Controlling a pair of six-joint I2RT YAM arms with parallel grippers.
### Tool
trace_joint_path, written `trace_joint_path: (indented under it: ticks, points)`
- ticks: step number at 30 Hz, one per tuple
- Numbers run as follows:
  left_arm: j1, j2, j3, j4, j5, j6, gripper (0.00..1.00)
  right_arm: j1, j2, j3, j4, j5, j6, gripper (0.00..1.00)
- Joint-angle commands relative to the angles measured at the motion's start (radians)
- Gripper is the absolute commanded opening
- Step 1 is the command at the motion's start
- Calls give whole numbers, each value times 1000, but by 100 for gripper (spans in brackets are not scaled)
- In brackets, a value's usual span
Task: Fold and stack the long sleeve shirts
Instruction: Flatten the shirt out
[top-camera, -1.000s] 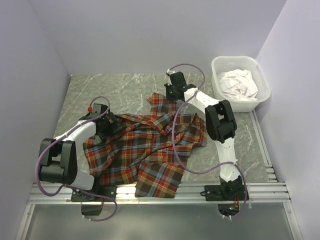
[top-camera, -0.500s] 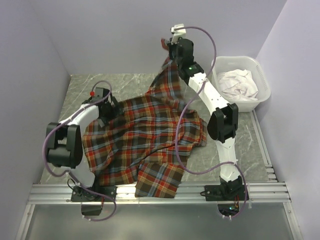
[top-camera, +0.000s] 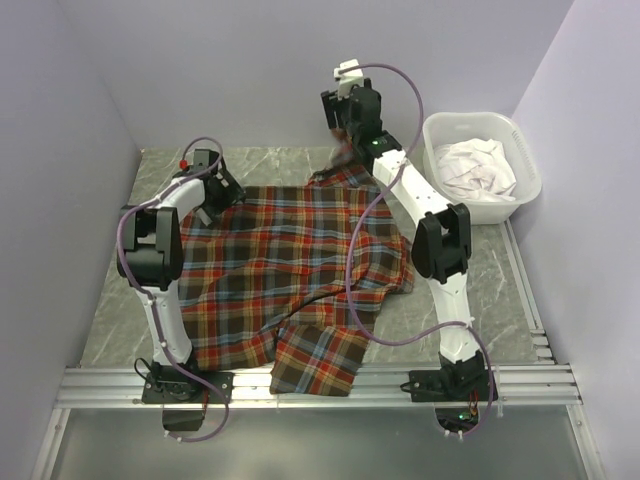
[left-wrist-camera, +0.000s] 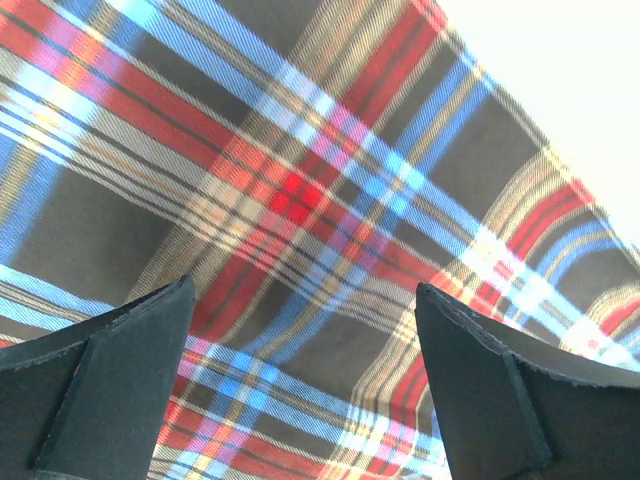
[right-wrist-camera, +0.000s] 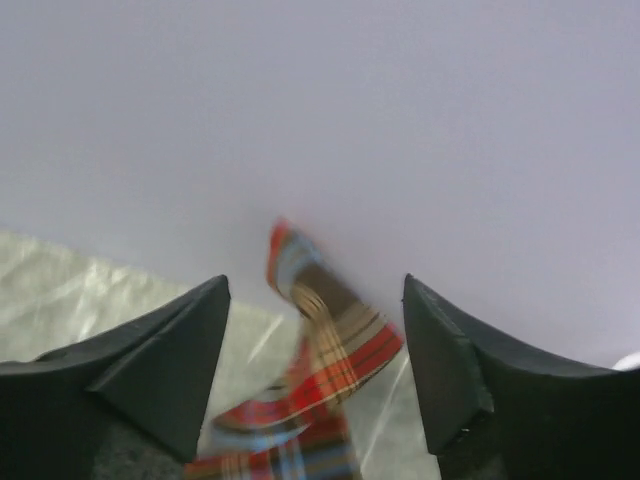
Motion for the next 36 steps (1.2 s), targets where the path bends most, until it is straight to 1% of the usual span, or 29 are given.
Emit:
trace_joint_path:
  ticks: [1, 3, 4, 6, 7, 8, 9, 10, 11, 12, 14, 15, 17, 20, 27, 29, 31, 36]
  points:
    - [27, 24, 26, -1, -42, -11, 98, 4, -91, -33, -133, -15, 118, 78]
    - [33, 27, 35, -2, -50, -7, 98, 4, -143, -103, -228, -8, 174, 78]
    - [33, 27, 35, -4, -53, -7, 98, 4, -197, -131, -260, -6, 238, 78]
    - [32, 19, 11, 10, -43, -14, 98, 2, -255, -247, -311, -9, 318, 77]
    - [32, 15, 2, 14, -39, -19, 98, 1, -306, -290, -361, -6, 394, 77]
    - [32, 13, -7, 18, -37, -22, 98, -2, -330, -379, -380, -4, 430, 75]
    - [32, 8, -23, 19, -37, -25, 98, -4, -352, -427, -411, -11, 465, 75]
    - [32, 5, -32, 21, -34, -26, 98, -4, -393, -477, -416, -21, 519, 74]
    - [32, 4, -40, 22, -36, -28, 98, -4, -415, -575, -419, -18, 548, 73]
    - [32, 1, -53, 22, -37, -30, 98, -4, -430, -623, -420, -17, 574, 72]
    - [32, -2, -70, 31, -34, -36, 98, -4, -470, -756, -388, -47, 640, 69]
    - [32, 1, -81, 34, -34, -37, 98, -2, -475, -789, -376, -52, 681, 68]
    - [32, 10, -83, 28, -33, -37, 98, -5, -464, -855, -363, -81, 709, 66]
    - [32, 37, -70, 16, -33, -40, 98, -11, -432, -912, -327, -103, 754, 64]
    - [44, 85, -37, 22, -43, -42, 98, -70, -322, -897, -307, -155, 805, 61]
    - [49, 103, -21, 25, -36, -37, 98, -88, -280, -858, -319, -164, 806, 61]
    - [52, 132, 6, 30, -14, -36, 95, -114, -233, -820, -351, -187, 808, 61]
    - [58, 185, 101, 19, 29, -16, 95, -177, -133, -659, -444, -235, 803, 62]
